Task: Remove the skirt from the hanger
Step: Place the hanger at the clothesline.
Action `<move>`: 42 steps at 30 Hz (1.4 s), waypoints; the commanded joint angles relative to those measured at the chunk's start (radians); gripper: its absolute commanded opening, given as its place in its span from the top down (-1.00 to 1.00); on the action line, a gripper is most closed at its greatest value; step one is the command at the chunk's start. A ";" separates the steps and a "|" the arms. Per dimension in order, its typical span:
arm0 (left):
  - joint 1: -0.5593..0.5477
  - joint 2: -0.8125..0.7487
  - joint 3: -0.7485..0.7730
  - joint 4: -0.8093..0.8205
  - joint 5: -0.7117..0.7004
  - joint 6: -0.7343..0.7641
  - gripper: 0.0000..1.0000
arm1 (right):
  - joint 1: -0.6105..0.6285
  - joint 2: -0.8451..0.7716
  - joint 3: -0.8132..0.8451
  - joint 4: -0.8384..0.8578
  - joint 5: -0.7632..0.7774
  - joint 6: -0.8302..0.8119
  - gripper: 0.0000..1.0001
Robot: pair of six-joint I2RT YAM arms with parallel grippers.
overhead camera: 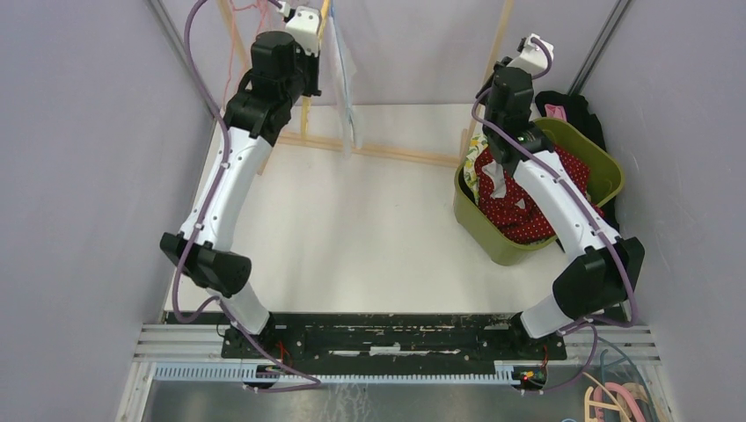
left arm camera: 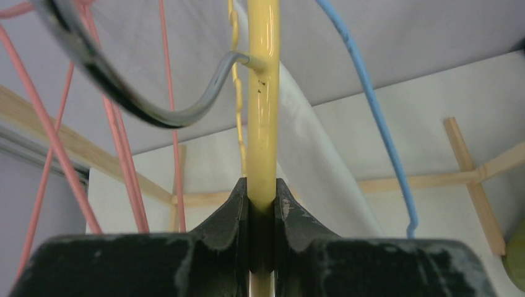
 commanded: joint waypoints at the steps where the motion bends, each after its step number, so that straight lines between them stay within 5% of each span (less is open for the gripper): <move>1: 0.001 -0.176 -0.095 0.033 0.017 0.016 0.94 | -0.004 -0.069 -0.026 0.025 -0.012 0.016 0.61; 15: 0.000 -0.404 -0.289 -0.020 -0.005 -0.003 0.94 | -0.001 -0.120 -0.063 -0.010 -0.045 0.051 0.62; 42: -0.083 0.003 0.105 0.062 0.250 -0.099 0.94 | -0.001 -0.104 -0.072 0.029 0.000 0.000 0.60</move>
